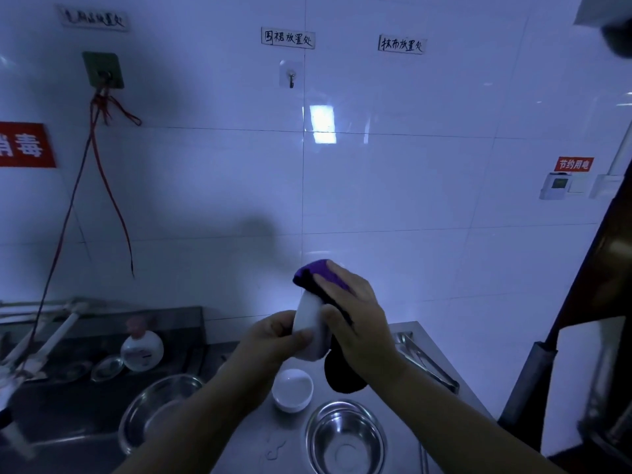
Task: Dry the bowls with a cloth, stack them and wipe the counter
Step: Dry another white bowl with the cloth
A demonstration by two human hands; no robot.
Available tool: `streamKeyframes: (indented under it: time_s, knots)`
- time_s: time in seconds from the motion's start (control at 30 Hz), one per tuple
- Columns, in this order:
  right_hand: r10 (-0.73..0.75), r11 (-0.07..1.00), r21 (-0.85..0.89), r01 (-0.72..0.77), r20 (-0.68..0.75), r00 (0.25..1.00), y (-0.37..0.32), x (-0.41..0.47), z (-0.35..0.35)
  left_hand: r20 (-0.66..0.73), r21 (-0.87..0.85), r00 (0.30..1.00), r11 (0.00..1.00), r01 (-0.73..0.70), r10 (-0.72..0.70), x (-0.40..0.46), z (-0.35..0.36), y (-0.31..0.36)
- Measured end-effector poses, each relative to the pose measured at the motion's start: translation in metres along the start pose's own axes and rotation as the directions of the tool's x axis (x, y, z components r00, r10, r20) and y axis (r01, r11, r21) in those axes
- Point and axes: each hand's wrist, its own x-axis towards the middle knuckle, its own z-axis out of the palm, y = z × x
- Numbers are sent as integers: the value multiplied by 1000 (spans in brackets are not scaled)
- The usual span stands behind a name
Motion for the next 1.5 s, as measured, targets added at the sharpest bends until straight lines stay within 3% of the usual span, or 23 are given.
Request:
streamKeyframes:
  time_s: [0.17, 0.23, 0.3, 0.37, 0.47, 0.53, 0.63, 0.77, 0.83, 0.93, 1.1, 1.23, 1.5]
  knots:
    - [-224, 965, -158, 211, -70, 972, -3, -21, 20, -33, -158, 999, 987, 6, -12, 5, -2, -1]
    - [-230, 965, -149, 215, -95, 969, -2, -20, 20, -16, -177, 1000, 984, -4, 1, 4, -2, -3]
    - [-134, 989, -85, 123, -140, 981, -3, -9, 15, 12, -146, 1000, 989, -23, 25, 3, 1, -3]
    - [89, 993, 90, -76, -150, 985, -4, 5, 8, 20, -123, 999, 991, -45, 48, 3, 1, -3]
    - [334, 899, 338, -279, -116, 936, -1, 15, 3, 31, -132, 997, 989, -73, 77, 4, -4, -1]
    - [426, 848, 394, -354, -112, 898, 2, 12, 5, 11, -153, 996, 985, -84, 86, 7, -8, 1]
    - [461, 862, 320, -393, -175, 870, 5, 1, 13, -40, -308, 993, 944, -117, 110, 11, -11, 4]
    - [409, 908, 241, -343, -329, 851, 2, -8, 20, -96, -430, 988, 890, -149, 119, 17, -12, 8]
    - [256, 966, 74, -246, -369, 894, 0, -6, 20, -106, -432, 989, 891, -137, 101, 17, -10, 5]
    - [20, 979, -189, -74, -273, 962, -1, -11, 22, -123, -428, 991, 897, -108, 60, 17, -10, 0]
    - [-186, 954, -263, 144, -142, 972, 6, -29, 22, -165, -437, 986, 894, -102, 32, 18, -25, 1]
    - [-201, 911, -385, 148, -101, 974, 17, -26, 10, -143, -446, 990, 892, -72, 8, 13, -30, -2]
    - [-149, 947, -306, 95, -159, 976, -1, -9, 20, -119, -478, 992, 878, -19, -43, 14, -24, -2]
